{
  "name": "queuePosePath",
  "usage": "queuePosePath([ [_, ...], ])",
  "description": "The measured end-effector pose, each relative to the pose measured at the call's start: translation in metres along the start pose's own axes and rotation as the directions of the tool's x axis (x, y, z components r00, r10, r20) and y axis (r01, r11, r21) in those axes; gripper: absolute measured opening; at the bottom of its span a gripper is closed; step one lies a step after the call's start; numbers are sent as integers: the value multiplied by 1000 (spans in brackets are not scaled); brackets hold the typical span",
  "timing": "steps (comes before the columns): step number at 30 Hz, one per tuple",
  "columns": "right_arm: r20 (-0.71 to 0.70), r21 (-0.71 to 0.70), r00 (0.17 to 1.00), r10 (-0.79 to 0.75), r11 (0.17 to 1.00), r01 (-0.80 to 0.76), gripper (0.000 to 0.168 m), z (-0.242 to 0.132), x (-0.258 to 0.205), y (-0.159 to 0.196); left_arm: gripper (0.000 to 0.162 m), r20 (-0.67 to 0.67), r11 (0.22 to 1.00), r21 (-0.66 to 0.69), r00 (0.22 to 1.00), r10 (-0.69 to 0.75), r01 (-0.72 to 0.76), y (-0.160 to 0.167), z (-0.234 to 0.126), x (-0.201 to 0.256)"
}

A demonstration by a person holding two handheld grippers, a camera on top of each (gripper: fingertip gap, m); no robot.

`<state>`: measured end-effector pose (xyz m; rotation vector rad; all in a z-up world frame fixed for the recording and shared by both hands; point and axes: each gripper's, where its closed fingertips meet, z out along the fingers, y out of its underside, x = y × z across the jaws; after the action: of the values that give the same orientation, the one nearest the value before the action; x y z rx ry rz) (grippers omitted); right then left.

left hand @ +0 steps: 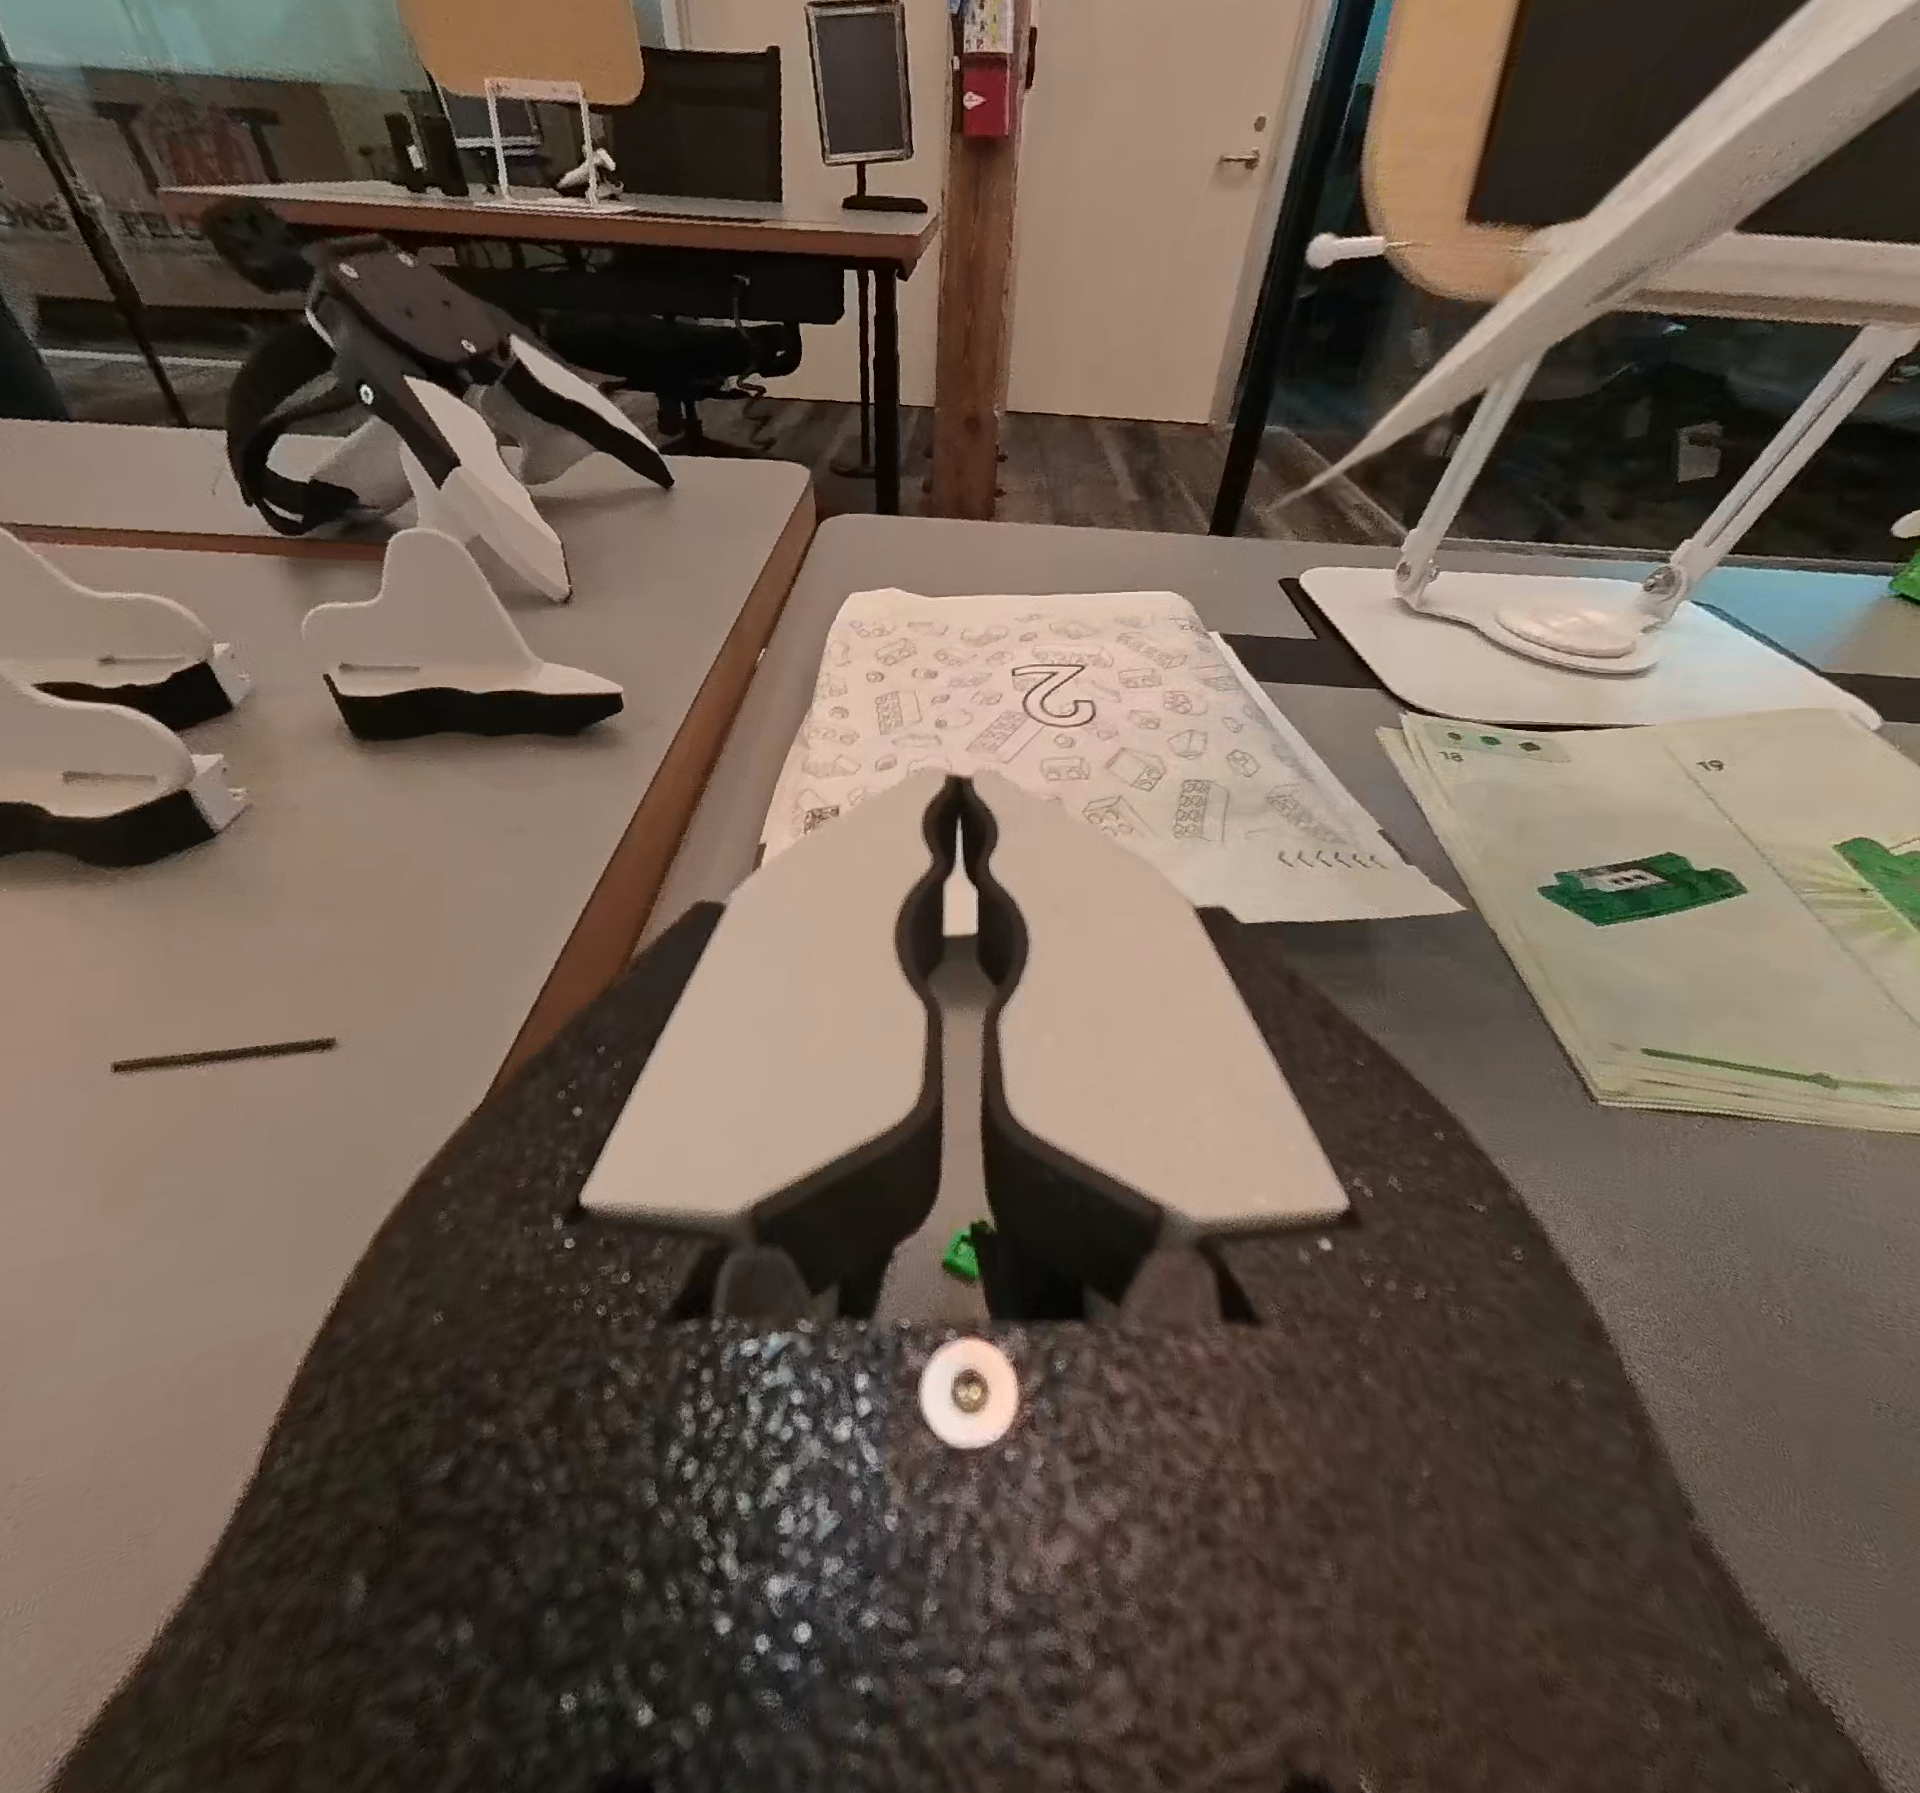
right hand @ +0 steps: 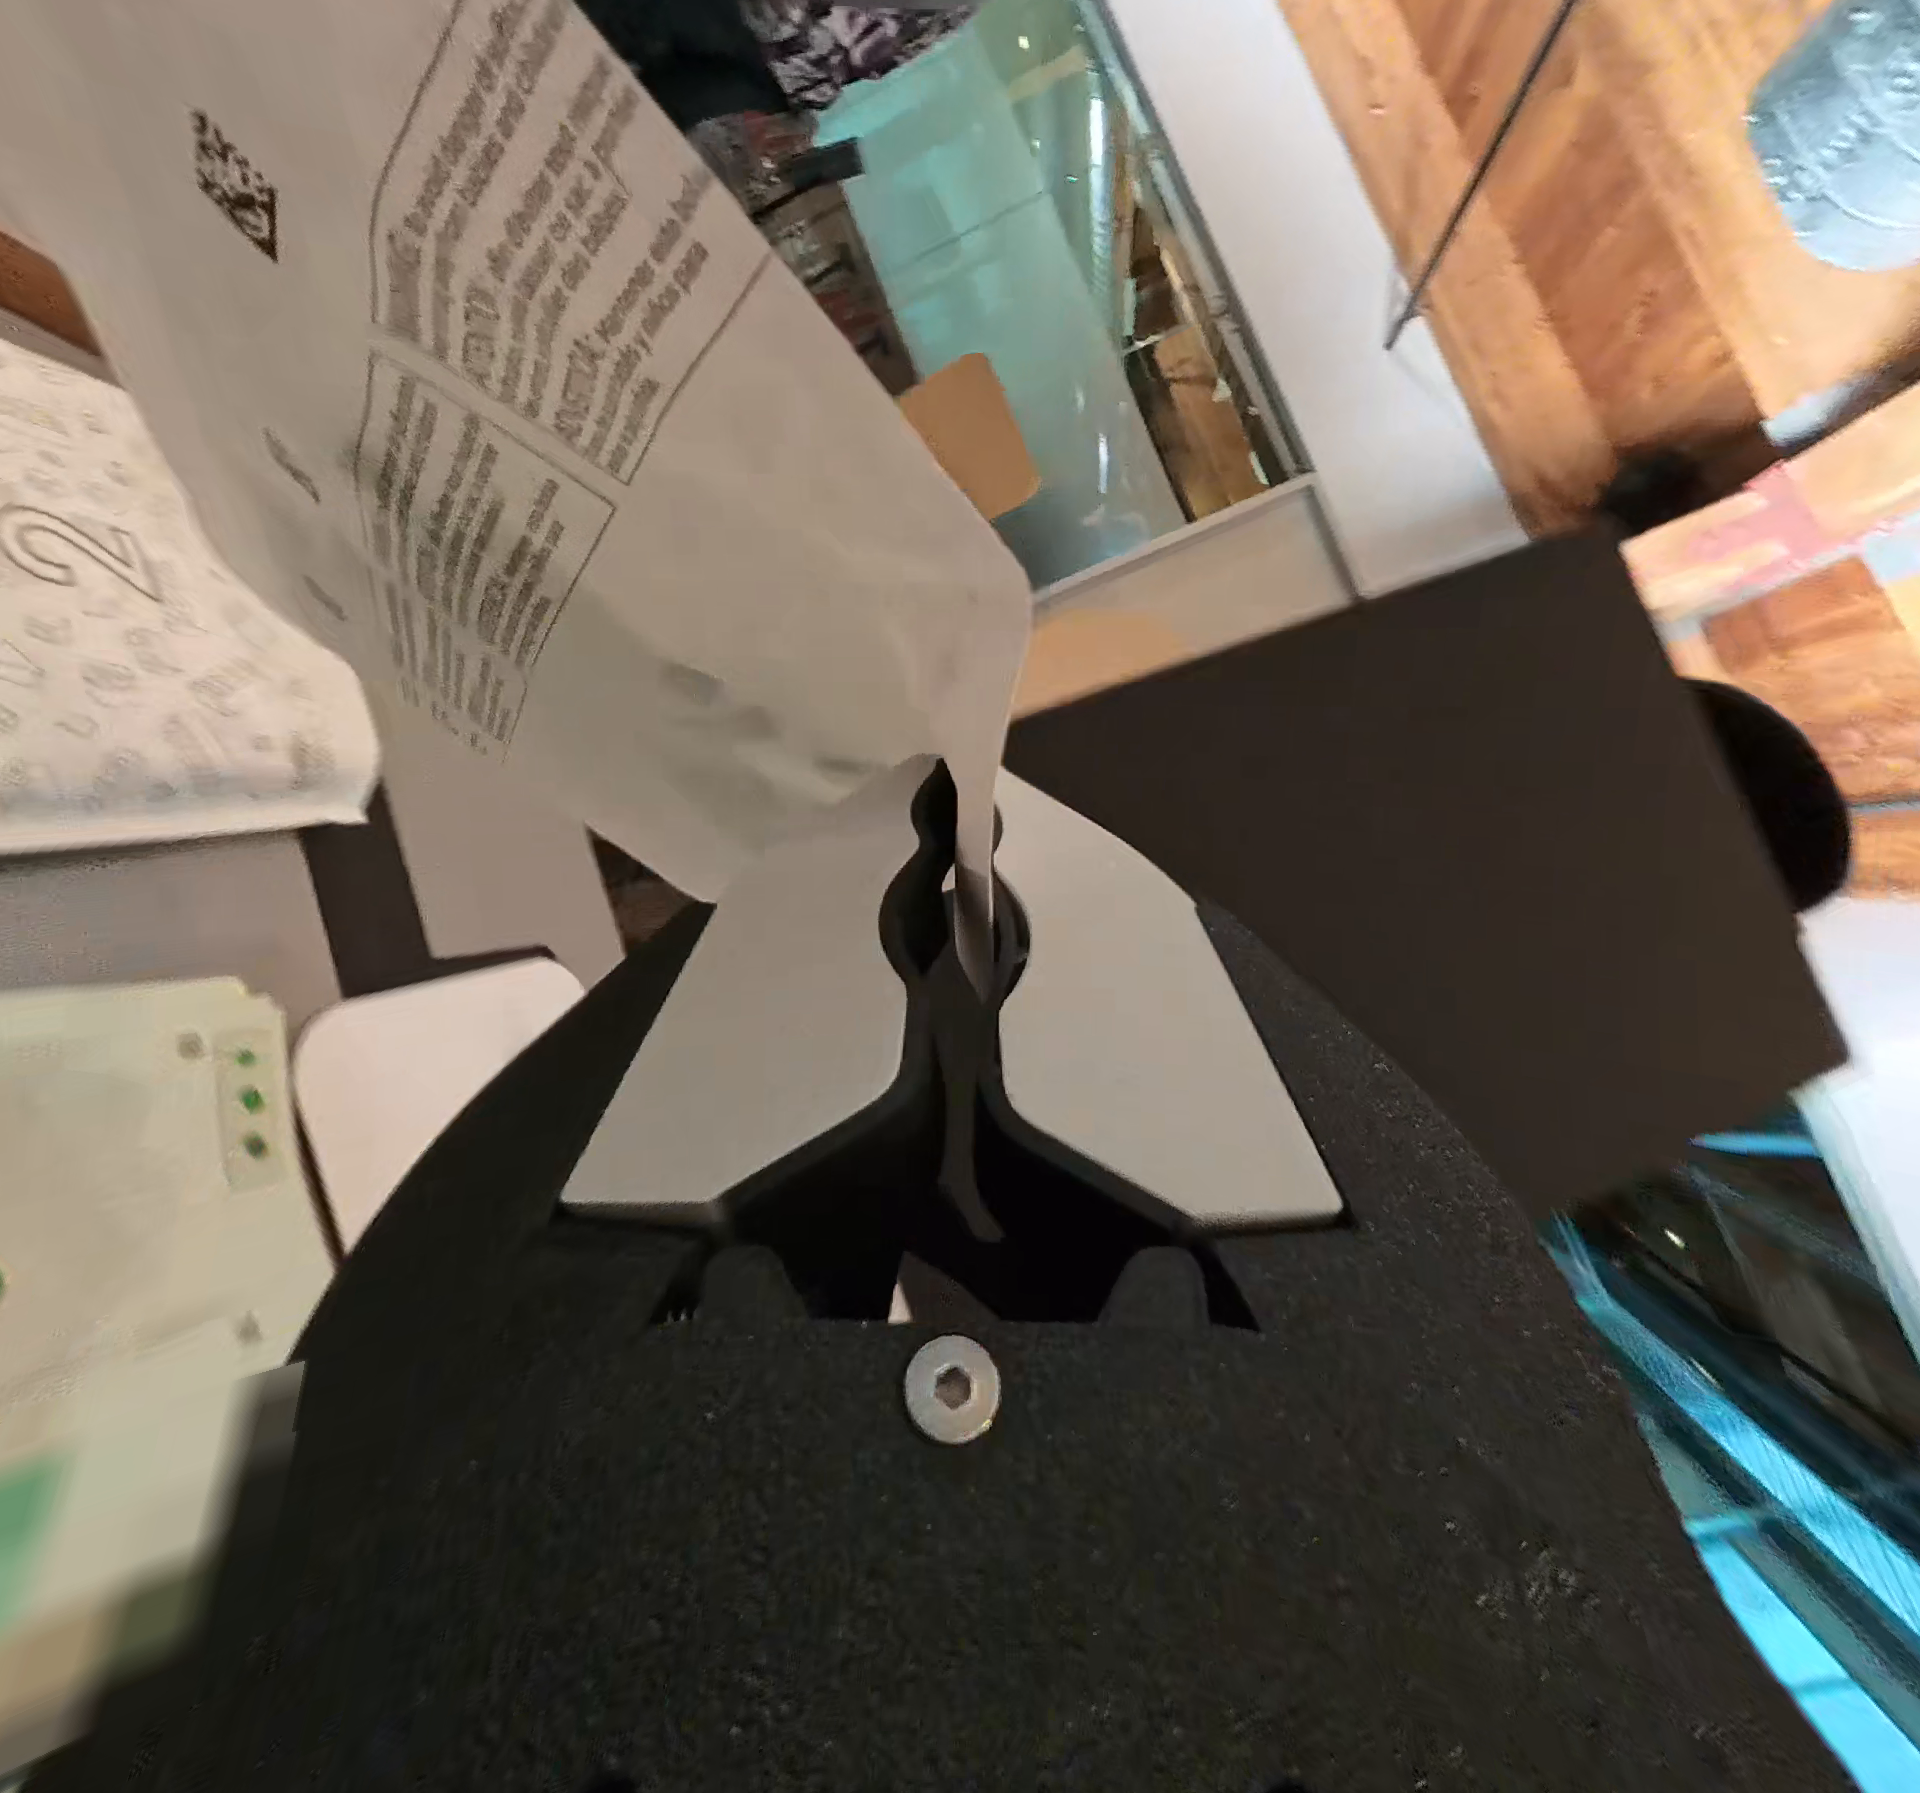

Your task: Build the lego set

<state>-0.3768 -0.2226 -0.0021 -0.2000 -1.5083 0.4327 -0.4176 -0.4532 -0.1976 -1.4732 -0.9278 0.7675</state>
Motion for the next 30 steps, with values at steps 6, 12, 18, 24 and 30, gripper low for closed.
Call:
queuePosePath([
  [6,-100,-178,993,-58,983,40,0,-128,113,65,0,-6,999,-7,999,46,-46,3,1,6],
  [12,-68,-531,986,-150,843,91,0,-250,214,209,0,-15,998,-40,999,38,-39,12,2,7],
  [18,-71,-701,969,-238,703,121,0,-305,292,366,0,-35,996,-74,998,53,-55,18,-4,20],
  [24,168,-758,879,-446,512,404,0,-361,289,442,0,-45,990,-85,993,110,-113,19,-6,31],
  [30,348,-891,937,2,312,330,34,-489,155,530,0,-92,993,-86,993,70,-78,21,-2,44],
])
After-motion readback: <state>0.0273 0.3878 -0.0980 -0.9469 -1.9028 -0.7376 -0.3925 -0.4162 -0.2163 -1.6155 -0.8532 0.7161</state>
